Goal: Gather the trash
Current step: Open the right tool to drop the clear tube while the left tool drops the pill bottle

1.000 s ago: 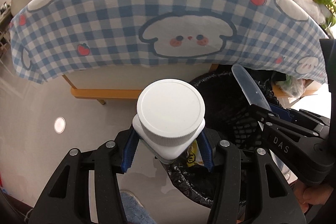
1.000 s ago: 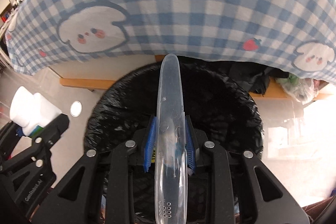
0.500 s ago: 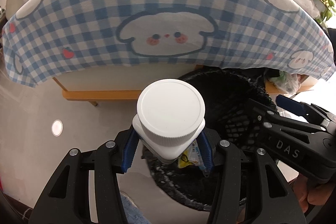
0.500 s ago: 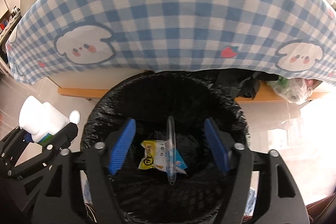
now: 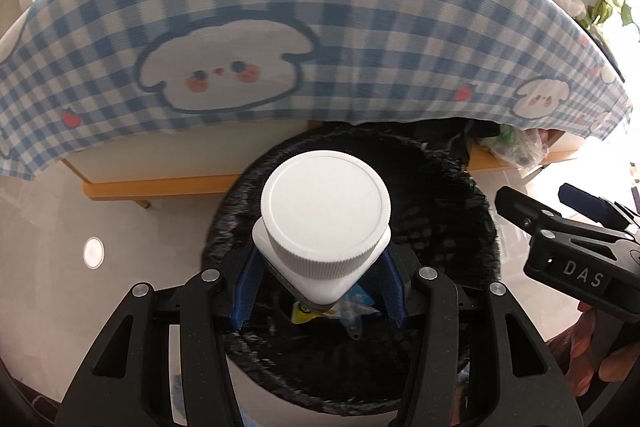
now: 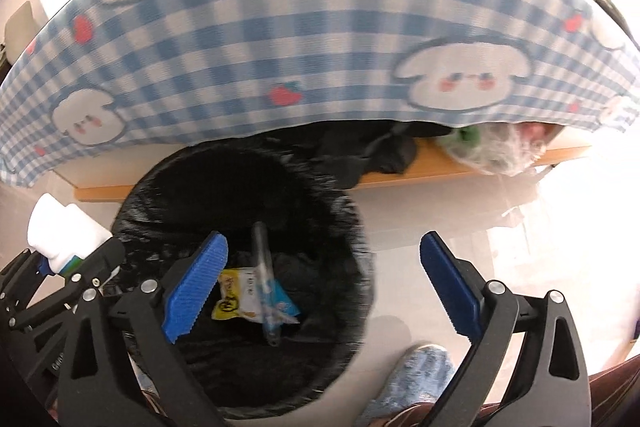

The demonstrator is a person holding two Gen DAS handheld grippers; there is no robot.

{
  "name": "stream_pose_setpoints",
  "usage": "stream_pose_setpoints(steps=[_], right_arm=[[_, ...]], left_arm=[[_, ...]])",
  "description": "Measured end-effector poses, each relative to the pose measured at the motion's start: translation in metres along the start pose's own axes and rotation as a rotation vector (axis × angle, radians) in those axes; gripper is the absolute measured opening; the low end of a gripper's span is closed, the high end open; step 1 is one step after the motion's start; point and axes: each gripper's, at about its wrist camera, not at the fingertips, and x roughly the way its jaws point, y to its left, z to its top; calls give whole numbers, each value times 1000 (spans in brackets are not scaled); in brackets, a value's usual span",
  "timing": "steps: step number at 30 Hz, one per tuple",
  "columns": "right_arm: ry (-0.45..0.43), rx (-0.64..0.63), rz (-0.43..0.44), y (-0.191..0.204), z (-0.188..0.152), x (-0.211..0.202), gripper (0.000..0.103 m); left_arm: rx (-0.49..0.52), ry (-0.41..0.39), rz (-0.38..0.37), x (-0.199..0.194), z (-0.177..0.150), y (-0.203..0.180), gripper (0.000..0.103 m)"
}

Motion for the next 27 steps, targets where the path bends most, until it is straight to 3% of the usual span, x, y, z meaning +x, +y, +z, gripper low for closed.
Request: stream_pose_setpoints(steps=[7,17,24,27], right_arm=[[-11,-10,-54,-23,-4,-6,93],[-11,45,-65,-48,-8,-12,93],[-15,54,-70,-53,-8,-11,93],[-13,51,-77,-50,-7,-11,93]], left_arm=[[14,9,-23,9,2,-27,50],[73,16,-61,19,4,-73,50],[50,31,-59,21,6,-67,52],[28,31,-62,17,7,-58,59]])
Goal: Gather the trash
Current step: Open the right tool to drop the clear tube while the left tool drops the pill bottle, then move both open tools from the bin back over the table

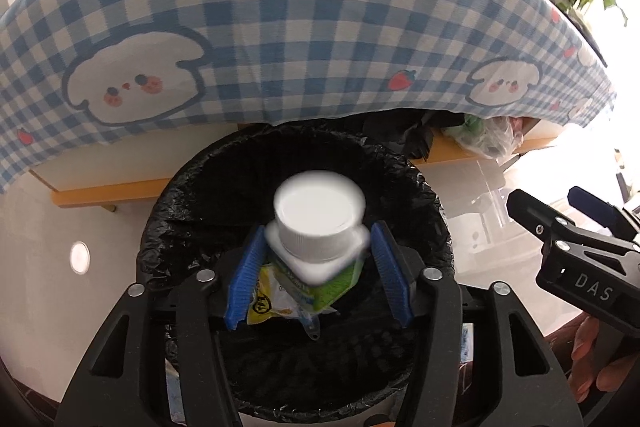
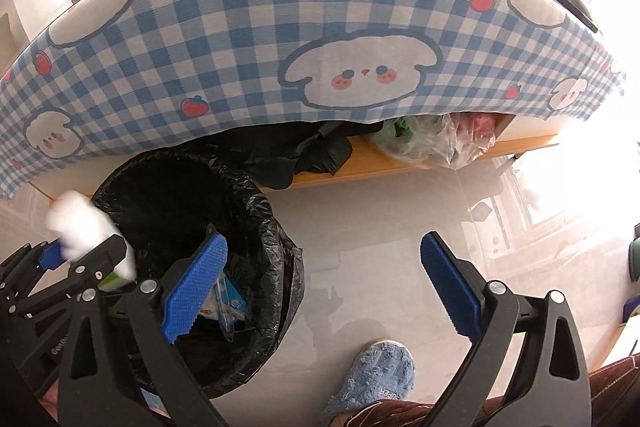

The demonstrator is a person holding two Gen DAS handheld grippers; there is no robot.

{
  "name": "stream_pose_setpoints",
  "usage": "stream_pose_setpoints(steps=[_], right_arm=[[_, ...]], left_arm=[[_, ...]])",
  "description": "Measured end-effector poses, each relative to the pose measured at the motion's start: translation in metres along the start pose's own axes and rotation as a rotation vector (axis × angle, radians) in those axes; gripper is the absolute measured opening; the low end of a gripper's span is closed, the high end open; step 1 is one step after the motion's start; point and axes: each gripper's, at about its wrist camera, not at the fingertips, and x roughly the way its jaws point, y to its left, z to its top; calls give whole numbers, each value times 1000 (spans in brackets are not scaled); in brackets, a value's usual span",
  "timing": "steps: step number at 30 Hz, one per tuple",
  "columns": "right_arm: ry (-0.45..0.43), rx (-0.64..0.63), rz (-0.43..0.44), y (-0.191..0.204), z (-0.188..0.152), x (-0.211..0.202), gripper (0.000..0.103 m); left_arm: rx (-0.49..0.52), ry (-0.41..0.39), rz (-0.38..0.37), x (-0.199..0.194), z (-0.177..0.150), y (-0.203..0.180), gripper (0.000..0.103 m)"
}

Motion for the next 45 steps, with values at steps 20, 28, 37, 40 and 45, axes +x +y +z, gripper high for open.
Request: stream_pose_setpoints(steps=[20,28,37,40,45], right_arm=[[-132,-8,59,13,18,-61,94],[-202,-4,86,12,30,-89,94],[-290,-18,106,11,47,-122,94],[-318,-25,113,10,55,-131,94],[-347,-33,104,13,77,-134,94]], left_arm=[[-25,-136,69,-91,20,34,97],[1,-148,47,-117,34,29,97],[4,-180,37,-139,54,36,97],[-1,-187,41,-144,64,39,97],[7,-198,56,-147,83,40,97]])
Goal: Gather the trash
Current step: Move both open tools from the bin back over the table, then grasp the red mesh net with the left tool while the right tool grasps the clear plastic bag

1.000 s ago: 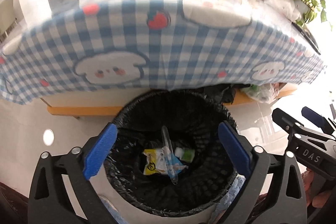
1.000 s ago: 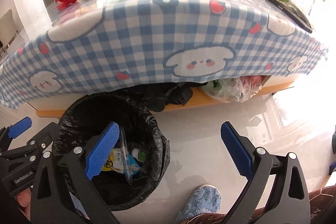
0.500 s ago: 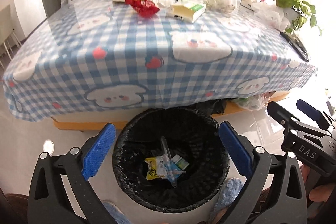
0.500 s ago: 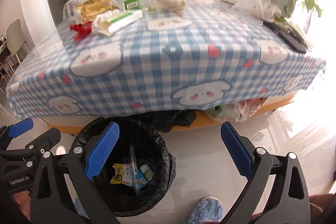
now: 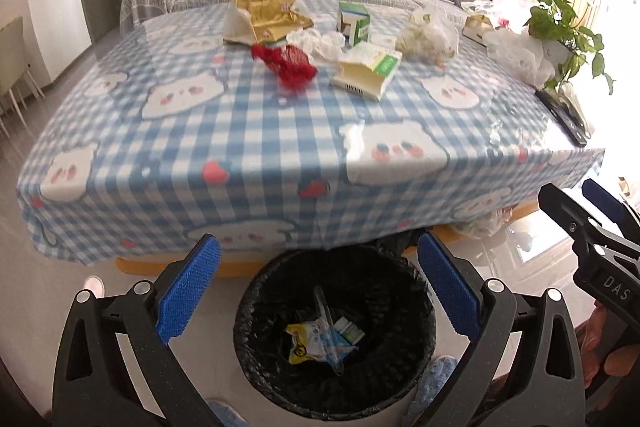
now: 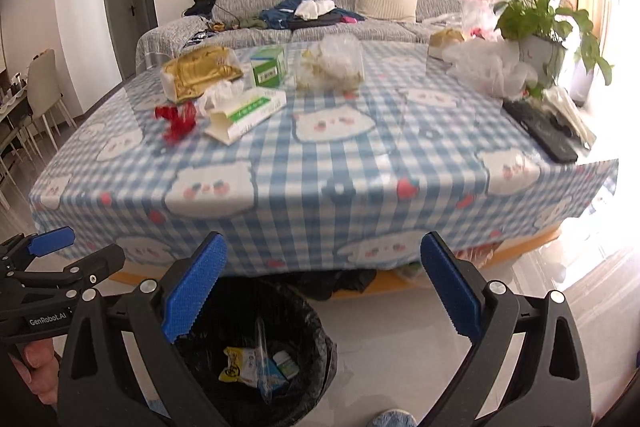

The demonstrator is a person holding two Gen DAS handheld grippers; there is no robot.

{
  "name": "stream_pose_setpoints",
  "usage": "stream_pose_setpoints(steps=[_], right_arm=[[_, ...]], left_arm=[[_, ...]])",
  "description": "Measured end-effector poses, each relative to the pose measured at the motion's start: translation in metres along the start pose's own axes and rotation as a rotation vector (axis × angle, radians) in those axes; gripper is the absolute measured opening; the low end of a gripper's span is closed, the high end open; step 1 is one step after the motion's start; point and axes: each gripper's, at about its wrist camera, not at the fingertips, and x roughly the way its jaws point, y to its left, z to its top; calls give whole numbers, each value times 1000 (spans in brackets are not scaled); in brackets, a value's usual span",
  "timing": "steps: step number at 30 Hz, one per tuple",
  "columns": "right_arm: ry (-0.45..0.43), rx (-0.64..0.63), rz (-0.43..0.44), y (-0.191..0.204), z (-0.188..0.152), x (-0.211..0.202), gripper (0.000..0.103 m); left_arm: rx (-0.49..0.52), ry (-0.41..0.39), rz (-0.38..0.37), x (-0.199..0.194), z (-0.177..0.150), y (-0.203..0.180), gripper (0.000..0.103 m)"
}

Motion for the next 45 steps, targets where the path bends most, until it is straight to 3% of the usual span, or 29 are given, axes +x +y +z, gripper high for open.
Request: stream_pose_setpoints(steps=[13,22,45], right_arm=[[22,-34,-15,1,43,44,94],[19,-38,-10,1,76,74,94],[26,-37,-12,-6,145,155,94]], left_arm=[[-19,-23,54,21,63,19,97],[-58,21,55,55,85,31,96],[-89,30,76,113,151,51,96]])
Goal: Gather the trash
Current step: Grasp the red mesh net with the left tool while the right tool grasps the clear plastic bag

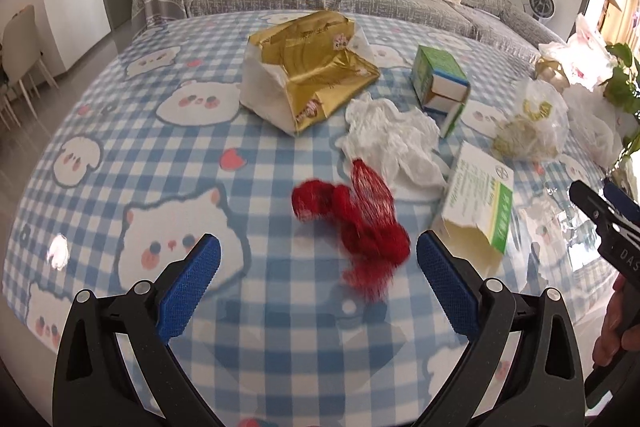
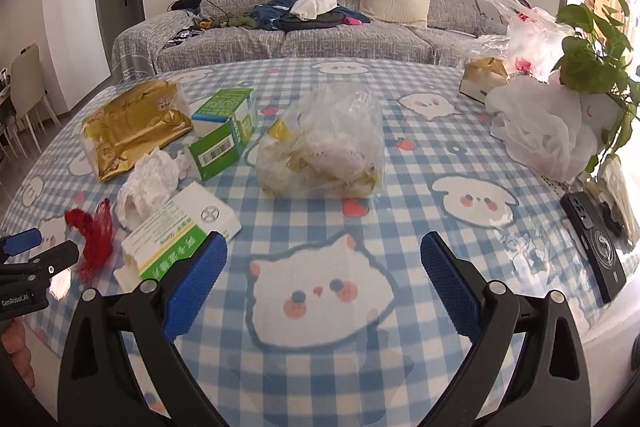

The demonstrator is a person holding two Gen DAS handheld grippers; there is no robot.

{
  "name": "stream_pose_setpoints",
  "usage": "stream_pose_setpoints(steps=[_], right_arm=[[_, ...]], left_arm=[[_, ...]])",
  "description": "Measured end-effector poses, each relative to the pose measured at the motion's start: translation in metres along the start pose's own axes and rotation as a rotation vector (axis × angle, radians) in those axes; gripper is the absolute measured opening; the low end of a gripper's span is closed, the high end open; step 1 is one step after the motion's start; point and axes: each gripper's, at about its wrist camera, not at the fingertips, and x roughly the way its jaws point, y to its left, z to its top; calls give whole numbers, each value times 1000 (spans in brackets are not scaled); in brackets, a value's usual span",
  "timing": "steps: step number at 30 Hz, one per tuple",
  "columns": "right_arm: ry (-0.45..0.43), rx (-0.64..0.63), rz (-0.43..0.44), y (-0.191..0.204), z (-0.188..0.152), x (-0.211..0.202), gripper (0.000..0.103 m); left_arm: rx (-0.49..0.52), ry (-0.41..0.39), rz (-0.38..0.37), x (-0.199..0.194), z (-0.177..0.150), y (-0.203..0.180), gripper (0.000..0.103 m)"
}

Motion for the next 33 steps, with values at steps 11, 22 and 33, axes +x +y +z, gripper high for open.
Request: stream_pose_setpoints(steps=[11,22,33], right_arm=[[3,20,8,0,43,26,94],[78,31,-5,-2,62,67,94],[127,46,-2,-1,57,91,86]], left_arm=[[29,60,-2,22,21,-6,96],[49,123,33,42,26,-16,88],[67,137,61,51,24,-19,63]])
